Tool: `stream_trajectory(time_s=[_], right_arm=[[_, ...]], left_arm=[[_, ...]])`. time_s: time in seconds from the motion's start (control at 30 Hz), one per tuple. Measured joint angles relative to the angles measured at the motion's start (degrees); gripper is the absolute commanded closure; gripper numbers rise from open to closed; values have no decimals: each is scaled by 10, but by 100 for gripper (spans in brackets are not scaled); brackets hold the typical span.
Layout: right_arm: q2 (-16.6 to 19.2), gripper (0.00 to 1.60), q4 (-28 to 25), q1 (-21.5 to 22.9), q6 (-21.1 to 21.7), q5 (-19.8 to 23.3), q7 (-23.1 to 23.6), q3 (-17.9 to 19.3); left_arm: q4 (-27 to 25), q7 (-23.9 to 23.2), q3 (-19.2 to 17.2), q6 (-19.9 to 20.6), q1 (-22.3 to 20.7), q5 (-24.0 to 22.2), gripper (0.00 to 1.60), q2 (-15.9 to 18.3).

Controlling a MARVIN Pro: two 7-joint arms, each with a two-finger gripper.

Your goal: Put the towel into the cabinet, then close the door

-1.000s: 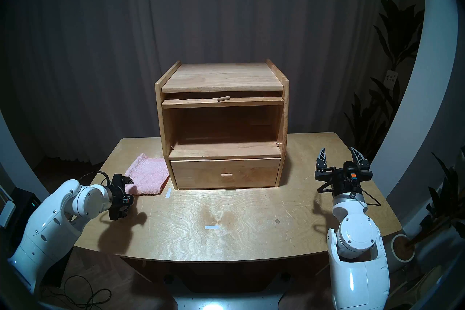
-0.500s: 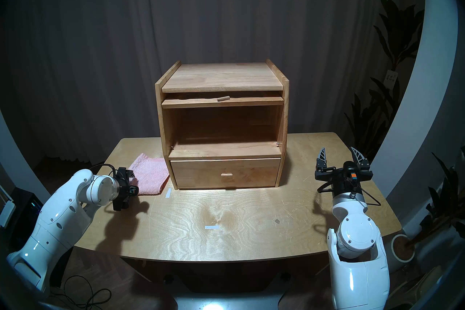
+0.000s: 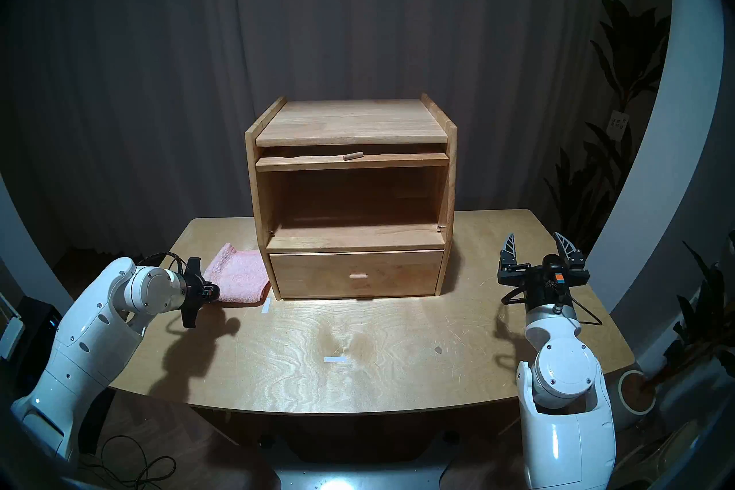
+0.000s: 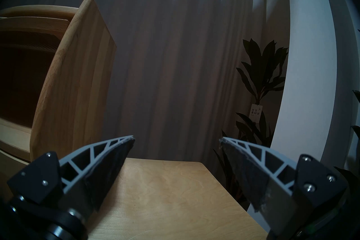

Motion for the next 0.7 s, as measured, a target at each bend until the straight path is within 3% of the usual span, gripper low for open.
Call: stream_trajectory(time_s=[0.33,0.7], right_arm=[[0,0,4,1,0,0,0,0],[0,0,8,1,0,0,0,0]], left_arm=[[-82,79,-74,18,49,-31,160,-23],[-160,112,-165,44,102,-86,160,-50]])
